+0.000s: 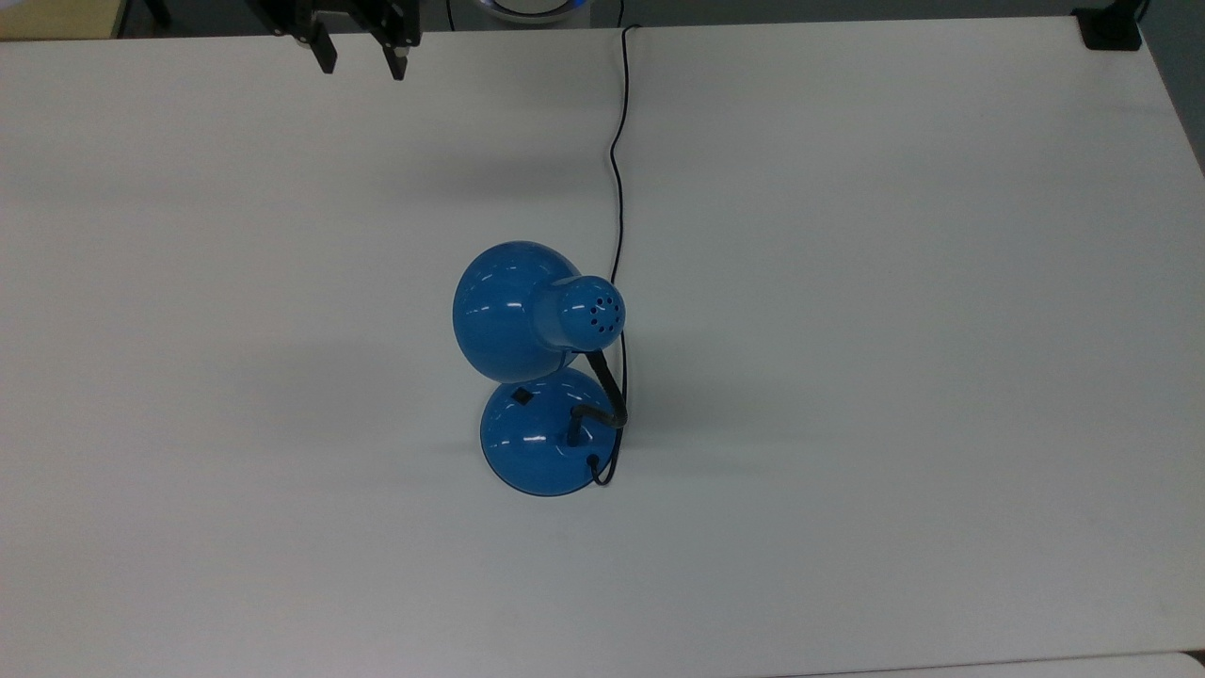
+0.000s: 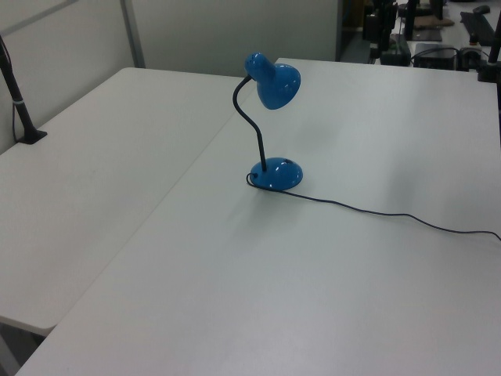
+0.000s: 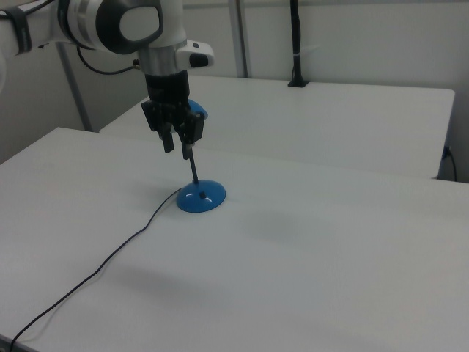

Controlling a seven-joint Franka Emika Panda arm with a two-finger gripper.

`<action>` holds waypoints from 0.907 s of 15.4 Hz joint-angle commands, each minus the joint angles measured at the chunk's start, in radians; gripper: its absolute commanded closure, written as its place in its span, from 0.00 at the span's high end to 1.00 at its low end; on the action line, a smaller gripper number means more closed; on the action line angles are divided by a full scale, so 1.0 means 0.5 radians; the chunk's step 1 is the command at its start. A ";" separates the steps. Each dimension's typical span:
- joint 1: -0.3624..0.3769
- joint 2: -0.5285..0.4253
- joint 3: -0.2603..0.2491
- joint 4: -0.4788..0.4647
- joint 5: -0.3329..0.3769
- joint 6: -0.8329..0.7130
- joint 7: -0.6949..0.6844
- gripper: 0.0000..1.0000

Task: Turn on the lamp
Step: 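Move the gripper toward the blue lamp base beside the gooseneck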

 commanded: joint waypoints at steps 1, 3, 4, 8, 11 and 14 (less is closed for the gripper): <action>0.000 -0.026 0.000 -0.029 0.095 -0.011 -0.204 0.00; 0.000 -0.007 -0.003 -0.029 0.190 0.026 -0.303 0.00; 0.000 -0.001 0.000 -0.035 0.211 0.069 -0.376 0.00; 0.018 0.021 -0.003 -0.196 0.297 0.326 -0.812 0.00; 0.040 0.008 -0.009 -0.408 0.386 0.682 -1.096 0.00; 0.064 0.005 -0.043 -0.647 0.692 1.050 -1.438 0.00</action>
